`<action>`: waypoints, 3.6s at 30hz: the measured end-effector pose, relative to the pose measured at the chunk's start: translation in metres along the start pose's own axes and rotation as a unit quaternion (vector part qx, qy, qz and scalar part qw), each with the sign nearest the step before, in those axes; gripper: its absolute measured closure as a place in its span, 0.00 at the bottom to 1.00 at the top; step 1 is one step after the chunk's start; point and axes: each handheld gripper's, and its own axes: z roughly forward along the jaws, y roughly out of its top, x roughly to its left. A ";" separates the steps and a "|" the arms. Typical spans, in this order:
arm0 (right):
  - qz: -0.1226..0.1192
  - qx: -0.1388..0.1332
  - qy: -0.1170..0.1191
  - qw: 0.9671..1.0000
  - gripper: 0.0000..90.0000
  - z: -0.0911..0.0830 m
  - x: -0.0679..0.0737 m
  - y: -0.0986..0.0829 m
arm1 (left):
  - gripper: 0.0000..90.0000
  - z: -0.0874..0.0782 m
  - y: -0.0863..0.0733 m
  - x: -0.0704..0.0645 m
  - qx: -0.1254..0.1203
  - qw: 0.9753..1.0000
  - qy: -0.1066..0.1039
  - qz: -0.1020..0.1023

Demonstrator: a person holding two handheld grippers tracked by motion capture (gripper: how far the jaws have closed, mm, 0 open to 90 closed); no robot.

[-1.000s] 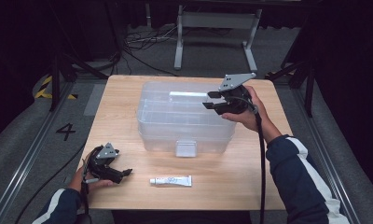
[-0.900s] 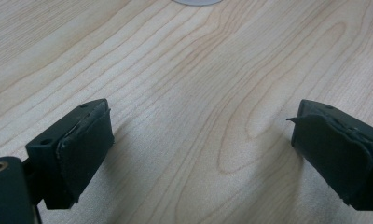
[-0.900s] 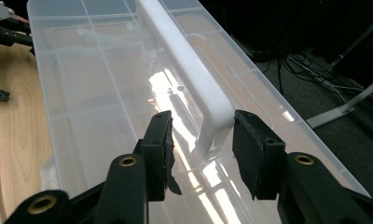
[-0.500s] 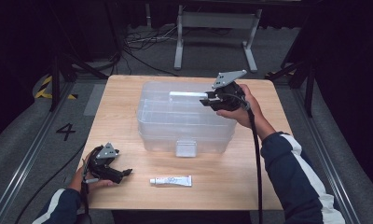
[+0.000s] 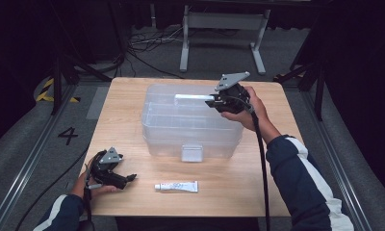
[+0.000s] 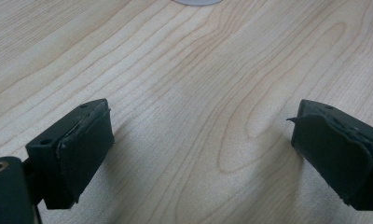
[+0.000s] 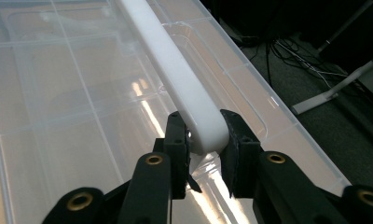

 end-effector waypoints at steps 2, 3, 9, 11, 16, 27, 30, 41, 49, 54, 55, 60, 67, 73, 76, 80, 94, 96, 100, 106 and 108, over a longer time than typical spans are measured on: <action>-0.003 0.001 -0.003 1.000 0.83 0.000 0.001 0.001 | 0.06 0.000 0.000 0.000 0.000 1.000 0.000 0.000; -0.002 0.002 -0.004 1.000 0.83 0.000 0.001 0.001 | 0.06 0.000 0.000 0.000 0.000 1.000 0.001 0.002; 0.006 0.006 0.001 1.000 0.83 0.000 -0.001 0.003 | 0.06 0.000 0.000 0.000 0.001 1.000 0.000 0.001; 0.008 0.008 0.004 1.000 0.83 0.000 -0.002 0.003 | 0.06 0.000 0.000 0.000 0.001 1.000 -0.002 0.000; 0.019 0.014 0.007 1.000 0.83 0.000 -0.007 0.007 | 0.09 0.000 0.001 0.002 -0.001 1.000 -0.003 -0.002; 0.027 0.022 0.013 0.999 0.82 0.000 -0.012 0.012 | 0.21 -0.003 0.005 0.008 0.002 1.000 -0.001 -0.016; 0.029 0.022 0.014 0.999 0.82 0.000 -0.013 0.012 | 0.27 -0.006 0.007 0.011 -0.008 1.000 -0.001 -0.024; 0.033 0.024 0.019 0.999 0.82 0.000 -0.016 0.014 | 0.40 -0.016 0.026 0.019 -0.038 0.999 0.016 -0.021; 0.038 0.024 0.021 0.999 0.82 0.000 -0.019 0.016 | 0.47 -0.030 0.048 0.015 -0.081 0.996 0.031 -0.010; 0.042 0.024 0.022 0.999 0.82 -0.001 -0.022 0.018 | 0.52 -0.035 0.058 0.011 -0.097 0.995 0.031 -0.004; 0.042 0.024 0.022 0.999 0.82 -0.001 -0.022 0.018 | 0.53 -0.035 0.058 0.011 -0.097 0.995 0.031 -0.004; 0.043 0.023 0.023 0.999 0.82 -0.001 -0.023 0.018 | 0.60 -0.036 0.069 0.008 -0.109 0.994 0.025 0.001; 0.052 0.025 0.024 0.998 0.82 -0.001 -0.027 0.021 | 0.78 -0.036 0.082 0.007 -0.132 0.991 0.017 0.001; 0.057 0.024 0.026 0.998 0.82 -0.001 -0.029 0.022 | 0.90 -0.034 0.089 0.006 -0.139 0.990 0.013 0.005; 0.060 0.024 0.028 0.998 0.82 0.000 -0.030 0.022 | 0.95 -0.033 0.091 0.005 -0.140 0.990 0.013 0.008; 0.061 0.024 0.029 0.997 0.82 0.000 -0.031 0.022 | 0.98 -0.030 0.093 0.004 -0.143 0.990 0.013 0.009; 0.066 0.022 0.029 0.997 0.82 0.000 -0.032 0.022 | 1.00 -0.028 0.098 0.004 -0.151 0.988 0.018 0.012; 0.063 0.023 0.028 0.997 0.82 0.000 -0.031 0.022 | 1.00 -0.028 0.098 0.003 -0.150 0.988 0.019 0.013; 0.067 0.018 0.024 0.997 0.78 -0.001 -0.031 0.021 | 1.00 -0.028 0.099 0.003 -0.150 0.988 0.022 0.015; 0.071 0.014 0.013 0.997 0.69 -0.009 -0.032 0.017 | 1.00 -0.028 0.098 0.004 -0.152 0.988 0.023 0.017; 0.073 0.004 0.008 0.997 0.67 -0.017 -0.034 0.014 | 1.00 -0.028 0.099 0.003 -0.152 0.988 0.024 0.017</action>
